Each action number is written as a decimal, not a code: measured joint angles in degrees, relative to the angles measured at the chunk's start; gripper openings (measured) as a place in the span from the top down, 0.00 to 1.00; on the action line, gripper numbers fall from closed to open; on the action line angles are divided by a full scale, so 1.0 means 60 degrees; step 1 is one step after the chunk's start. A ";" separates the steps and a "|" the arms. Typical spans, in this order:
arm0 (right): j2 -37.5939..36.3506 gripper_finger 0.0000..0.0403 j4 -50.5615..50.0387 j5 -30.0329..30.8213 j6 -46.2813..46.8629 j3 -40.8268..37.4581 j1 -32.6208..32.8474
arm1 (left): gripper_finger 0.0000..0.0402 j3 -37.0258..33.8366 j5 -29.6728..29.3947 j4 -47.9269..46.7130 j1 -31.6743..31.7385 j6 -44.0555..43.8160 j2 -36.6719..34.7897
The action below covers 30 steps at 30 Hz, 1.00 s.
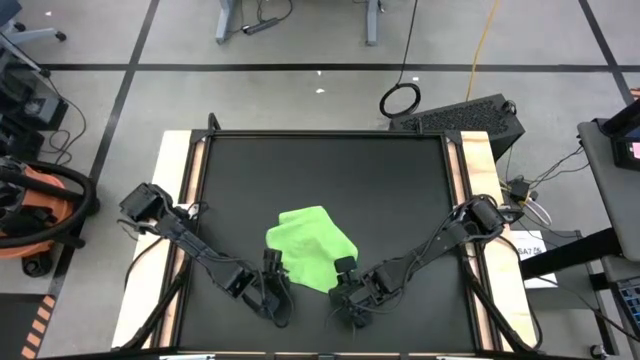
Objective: Roll towel into tight, uniform cylinder
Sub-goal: Fold the green towel
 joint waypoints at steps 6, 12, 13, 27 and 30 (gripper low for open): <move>0.0000 0.64 0.0393 0.0437 -0.0009 -0.0299 -0.0172 | 0.38 0.0000 0.0039 0.0209 0.0134 0.0003 0.0000; 0.0000 0.94 0.0214 0.0330 -0.0307 -0.0309 -0.0256 | 0.38 0.0000 0.0198 0.0480 0.0234 0.0011 0.0000; 0.0000 0.97 0.0183 0.0294 -0.0392 -0.0309 -0.0262 | 0.38 0.0000 0.0270 0.0480 0.0268 0.0012 0.0000; -0.0399 1.00 -0.0025 0.1355 -0.0052 -0.0014 -0.0283 | 0.38 -0.0277 0.0858 0.1401 0.0699 0.0277 -0.0002; -0.0694 1.00 -0.0021 0.1592 0.0036 0.0178 -0.0325 | 0.38 -0.0276 0.0779 0.1715 0.0768 0.0339 -0.0003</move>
